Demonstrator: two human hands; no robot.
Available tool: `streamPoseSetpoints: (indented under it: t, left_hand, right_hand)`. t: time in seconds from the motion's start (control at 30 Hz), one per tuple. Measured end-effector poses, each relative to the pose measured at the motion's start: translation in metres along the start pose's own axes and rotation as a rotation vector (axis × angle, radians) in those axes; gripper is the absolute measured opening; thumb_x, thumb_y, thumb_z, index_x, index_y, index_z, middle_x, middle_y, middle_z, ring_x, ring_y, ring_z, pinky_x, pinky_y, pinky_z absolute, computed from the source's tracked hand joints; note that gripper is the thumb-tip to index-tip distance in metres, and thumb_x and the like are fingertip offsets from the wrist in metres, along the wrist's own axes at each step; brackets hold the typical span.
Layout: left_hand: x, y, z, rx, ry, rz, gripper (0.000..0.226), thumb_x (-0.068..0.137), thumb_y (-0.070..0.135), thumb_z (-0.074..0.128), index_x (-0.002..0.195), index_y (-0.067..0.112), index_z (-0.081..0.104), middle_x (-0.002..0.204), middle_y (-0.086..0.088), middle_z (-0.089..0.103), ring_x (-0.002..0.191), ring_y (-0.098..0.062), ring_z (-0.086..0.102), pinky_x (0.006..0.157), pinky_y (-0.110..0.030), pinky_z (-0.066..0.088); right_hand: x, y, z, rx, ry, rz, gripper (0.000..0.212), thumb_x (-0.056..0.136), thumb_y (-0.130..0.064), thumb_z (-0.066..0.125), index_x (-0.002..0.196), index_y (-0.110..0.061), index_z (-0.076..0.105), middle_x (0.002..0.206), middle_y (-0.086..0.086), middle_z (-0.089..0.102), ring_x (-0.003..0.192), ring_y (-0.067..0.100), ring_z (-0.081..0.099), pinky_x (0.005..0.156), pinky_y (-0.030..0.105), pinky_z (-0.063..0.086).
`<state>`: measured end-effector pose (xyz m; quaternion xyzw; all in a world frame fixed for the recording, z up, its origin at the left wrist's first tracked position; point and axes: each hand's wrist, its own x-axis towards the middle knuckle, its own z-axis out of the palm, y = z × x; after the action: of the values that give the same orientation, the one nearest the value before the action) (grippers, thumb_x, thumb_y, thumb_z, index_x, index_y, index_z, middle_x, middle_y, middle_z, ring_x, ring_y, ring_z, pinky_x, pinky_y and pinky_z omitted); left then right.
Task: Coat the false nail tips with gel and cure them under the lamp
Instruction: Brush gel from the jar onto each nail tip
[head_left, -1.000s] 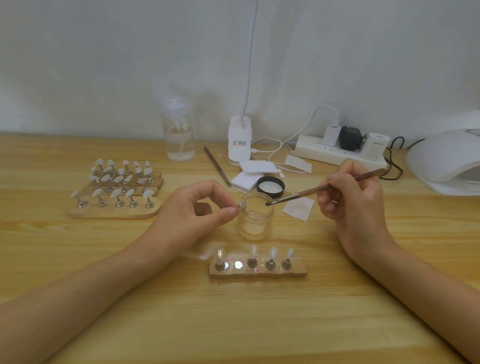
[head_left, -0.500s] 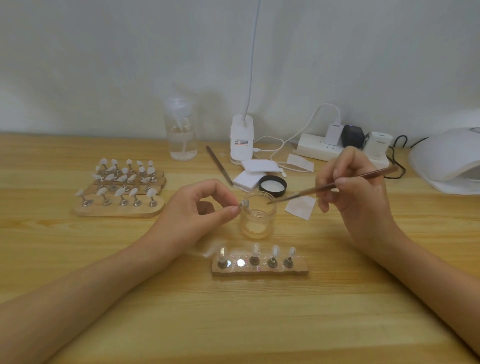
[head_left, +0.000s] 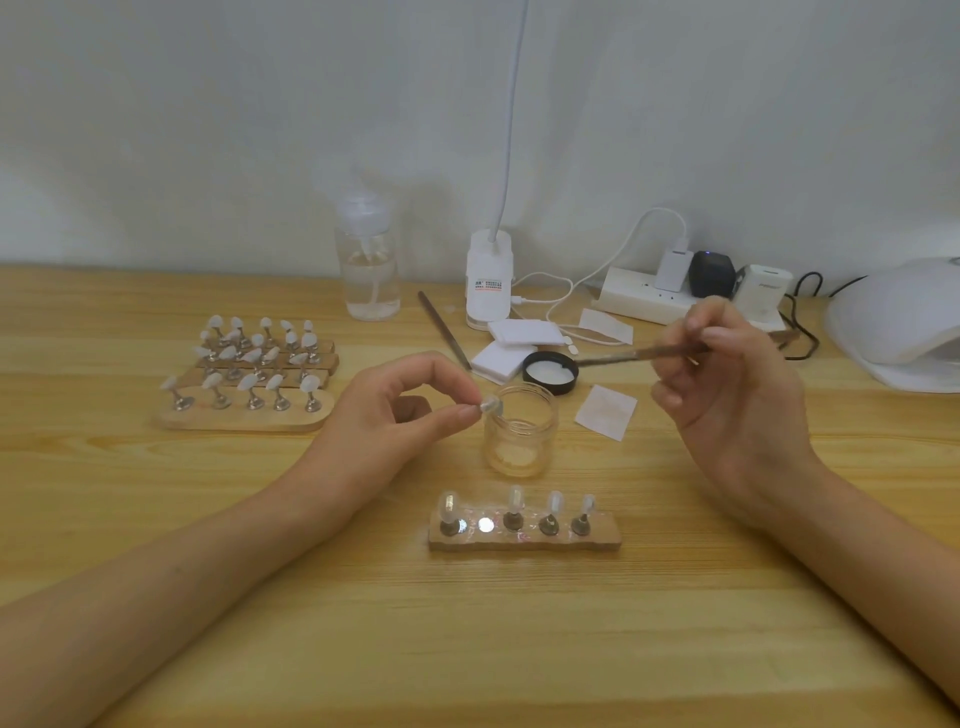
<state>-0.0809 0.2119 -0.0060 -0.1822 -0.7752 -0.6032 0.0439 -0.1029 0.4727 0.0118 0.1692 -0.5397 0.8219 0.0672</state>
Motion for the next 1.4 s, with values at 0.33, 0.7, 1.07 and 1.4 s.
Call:
streamPoseSetpoints:
  t: [0.33, 0.7, 1.07, 1.4]
  left_hand:
    - [0.001, 0.0, 0.001, -0.018, -0.059, 0.02, 0.009, 0.077, 0.033, 0.067, 0.082, 0.025, 0.069, 0.084, 0.018, 0.066, 0.051, -0.003, 0.045, 0.052, -0.014, 0.04]
    - [0.001, -0.001, 0.001, -0.039, -0.06, -0.003, 0.011, 0.078, 0.03, 0.068, 0.084, 0.021, 0.069, 0.083, 0.014, 0.064, 0.054, -0.006, 0.044, 0.05, -0.014, 0.038]
    - [0.002, -0.001, 0.001, -0.06, -0.058, -0.018, 0.008, 0.078, 0.03, 0.068, 0.083, 0.023, 0.069, 0.082, 0.013, 0.063, 0.054, -0.007, 0.043, 0.05, -0.013, 0.037]
    - [0.001, -0.002, 0.0, -0.12, -0.014, -0.042, 0.008, 0.075, 0.036, 0.07, 0.081, 0.031, 0.07, 0.089, -0.003, 0.067, 0.056, -0.006, 0.046, 0.05, -0.013, 0.038]
  right_hand:
    - [-0.017, 0.014, 0.018, -0.08, -0.074, 0.115, 0.017, 0.089, -0.026, 0.055, 0.077, -0.015, 0.049, 0.067, 0.003, 0.064, 0.057, 0.009, 0.057, 0.05, 0.019, 0.048]
    - [-0.016, 0.014, 0.019, -0.165, -0.021, 0.086, 0.017, 0.09, -0.021, 0.056, 0.074, -0.016, 0.054, 0.066, 0.006, 0.065, 0.056, 0.012, 0.057, 0.049, 0.021, 0.047]
    - [-0.018, 0.013, 0.023, -0.213, -0.098, 0.02, 0.023, 0.091, -0.02, 0.056, 0.07, -0.026, 0.063, 0.072, 0.007, 0.069, 0.062, 0.015, 0.064, 0.054, 0.022, 0.052]
    - [-0.013, 0.011, 0.013, -0.258, 0.037, -0.051, 0.029, 0.088, -0.016, 0.053, 0.063, -0.029, 0.058, 0.064, 0.003, 0.065, 0.055, 0.013, 0.057, 0.048, 0.02, 0.044]
